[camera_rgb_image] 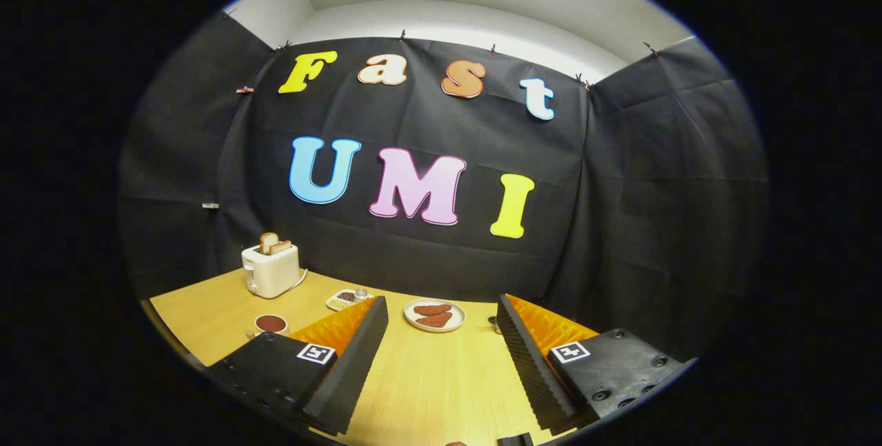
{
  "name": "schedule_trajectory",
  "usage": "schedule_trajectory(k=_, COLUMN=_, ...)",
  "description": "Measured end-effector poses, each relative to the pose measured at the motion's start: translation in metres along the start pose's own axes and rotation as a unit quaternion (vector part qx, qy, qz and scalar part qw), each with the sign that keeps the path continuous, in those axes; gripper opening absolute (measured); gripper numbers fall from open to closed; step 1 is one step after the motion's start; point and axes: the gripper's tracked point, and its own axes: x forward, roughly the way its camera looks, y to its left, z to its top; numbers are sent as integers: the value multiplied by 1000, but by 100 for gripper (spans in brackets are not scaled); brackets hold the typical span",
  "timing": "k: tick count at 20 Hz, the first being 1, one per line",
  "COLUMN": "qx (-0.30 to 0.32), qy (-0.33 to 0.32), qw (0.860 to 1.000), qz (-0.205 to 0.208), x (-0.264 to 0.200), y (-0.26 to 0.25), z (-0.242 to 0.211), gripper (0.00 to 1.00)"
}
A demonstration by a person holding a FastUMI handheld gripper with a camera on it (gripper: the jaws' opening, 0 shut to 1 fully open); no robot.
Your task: Take the bottle from table, then pour the juice into the cup, finally place the bottle on the coaster
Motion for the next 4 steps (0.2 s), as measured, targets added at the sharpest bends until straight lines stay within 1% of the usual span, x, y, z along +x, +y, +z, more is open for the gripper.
schedule_trajectory(k=4, qx=23, qy=-9, qw=1000, qz=6, x=-14, y=13, z=15, gripper=97)
